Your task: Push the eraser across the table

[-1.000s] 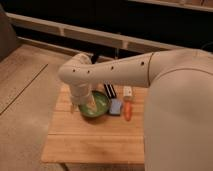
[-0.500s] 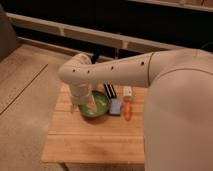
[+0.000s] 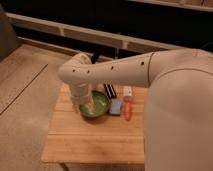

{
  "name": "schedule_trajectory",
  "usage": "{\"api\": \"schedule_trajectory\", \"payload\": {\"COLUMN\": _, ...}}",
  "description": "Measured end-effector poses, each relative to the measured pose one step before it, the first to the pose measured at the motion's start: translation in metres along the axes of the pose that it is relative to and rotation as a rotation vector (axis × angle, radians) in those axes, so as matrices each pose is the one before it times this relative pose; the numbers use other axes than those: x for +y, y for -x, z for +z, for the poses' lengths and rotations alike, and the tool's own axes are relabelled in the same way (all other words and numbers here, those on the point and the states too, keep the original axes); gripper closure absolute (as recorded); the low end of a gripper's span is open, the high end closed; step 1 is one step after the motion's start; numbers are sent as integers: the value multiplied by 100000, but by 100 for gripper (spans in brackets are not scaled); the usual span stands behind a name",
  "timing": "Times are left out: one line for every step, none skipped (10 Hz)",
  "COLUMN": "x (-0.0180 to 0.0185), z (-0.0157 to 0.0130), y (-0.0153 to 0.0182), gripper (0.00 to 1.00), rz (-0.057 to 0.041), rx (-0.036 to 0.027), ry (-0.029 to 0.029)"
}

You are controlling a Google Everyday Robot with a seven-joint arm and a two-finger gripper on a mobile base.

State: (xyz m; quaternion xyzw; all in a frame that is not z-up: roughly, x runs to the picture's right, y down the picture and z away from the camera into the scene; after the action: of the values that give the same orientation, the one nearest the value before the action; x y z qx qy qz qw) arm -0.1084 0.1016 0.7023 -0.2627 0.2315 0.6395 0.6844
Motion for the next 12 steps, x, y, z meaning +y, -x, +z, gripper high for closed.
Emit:
{"api": "schedule_trajectory", "payload": {"x": -35, "z": -99, "y": 761, "gripper": 82, "rz": -1122, "rx": -1584, "ry": -1384}}
{"api": "schedule_trajectory", "payload": {"x": -103, "z": -319, "y": 1537, "gripper": 91, "rz": -2417, "rx": -3169, "ry": -2257}}
{"api": "schedule_trajectory", "payload": {"x": -172, "z": -281, "y": 1461, "gripper": 98, "rz": -2432, "rx": -2635, "ry": -2007}}
{"api": "schedule_trajectory", "payload": {"x": -1566, "z": -348, "y": 2231, "gripper": 100, "rz": -845, "rx": -3899, "ry": -2407}}
{"api": "schedule_trajectory", "payload": {"x": -1981, "z": -326, "y": 1891, "gripper": 100, "rz": 1135, "rx": -3237, "ry": -823}}
{"api": "schedule_trajectory", "payload": {"x": -1897, "z": -211, "y": 1454, "gripper": 100, "rz": 2671, "rx": -2568, "ry": 438}}
{"api": "schedule_trajectory", "payload": {"x": -2071, "z": -134, "y": 976, "gripper": 100, "rz": 3573, "rx": -1600, "ry": -357}}
{"api": "schedule_trajectory", "payload": {"x": 269, "z": -10, "y": -119, "gripper": 100, "rz": -11, "rx": 330, "ry": 618}}
{"api": "schedule_trajectory", "payload": {"x": 495, "z": -27, "y": -30, "gripper": 100, "rz": -625, "rx": -49, "ry": 497}}
{"api": "schedule_trajectory", "payload": {"x": 33, "z": -44, "y": 74, "gripper": 100, "rz": 35, "rx": -291, "ry": 215}}
{"api": "schedule_trajectory", "payload": {"x": -122, "z": 73, "y": -91, "gripper": 100, "rz": -112, "rx": 243, "ry": -490}}
{"api": "schedule_trajectory", "payload": {"x": -283, "z": 386, "y": -161, "gripper": 100, "rz": -333, "rx": 535, "ry": -2147}}
